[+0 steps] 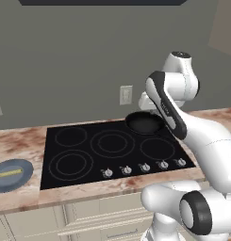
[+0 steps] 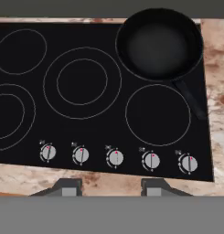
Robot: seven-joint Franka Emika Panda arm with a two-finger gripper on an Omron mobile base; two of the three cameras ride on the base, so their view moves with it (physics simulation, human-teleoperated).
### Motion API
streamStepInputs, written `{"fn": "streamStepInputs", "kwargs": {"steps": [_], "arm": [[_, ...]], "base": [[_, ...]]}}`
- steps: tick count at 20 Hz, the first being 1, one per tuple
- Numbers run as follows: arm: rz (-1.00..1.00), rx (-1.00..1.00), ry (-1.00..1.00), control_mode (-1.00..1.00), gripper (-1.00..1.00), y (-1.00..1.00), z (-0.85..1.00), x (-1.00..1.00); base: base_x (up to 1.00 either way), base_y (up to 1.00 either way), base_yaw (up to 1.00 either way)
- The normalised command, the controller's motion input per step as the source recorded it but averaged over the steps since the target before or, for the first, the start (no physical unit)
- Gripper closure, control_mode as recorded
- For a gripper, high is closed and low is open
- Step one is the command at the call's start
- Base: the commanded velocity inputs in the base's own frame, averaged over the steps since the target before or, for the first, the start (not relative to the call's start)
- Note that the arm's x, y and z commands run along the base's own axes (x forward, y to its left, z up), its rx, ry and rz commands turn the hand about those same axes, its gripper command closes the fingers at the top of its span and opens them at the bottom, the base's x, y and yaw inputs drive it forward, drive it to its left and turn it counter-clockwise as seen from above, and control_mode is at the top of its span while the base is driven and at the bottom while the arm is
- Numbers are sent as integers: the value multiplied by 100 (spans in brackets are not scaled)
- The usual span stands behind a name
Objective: Pick up the butter stick and place it in the pan. Then turn on the burner for the pan.
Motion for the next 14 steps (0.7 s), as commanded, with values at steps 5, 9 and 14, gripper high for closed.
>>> {"fn": "streamStepInputs", "kwargs": {"steps": [5, 9, 14], "arm": [[0, 0, 2, -100, -100, 0, 0, 0], [0, 0, 3, -100, -100, 16, -4, 0], [14, 0, 7, -100, -100, 59, -11, 0]], "base": [[0, 0, 0], [0, 0, 0], [0, 0, 0]]}}
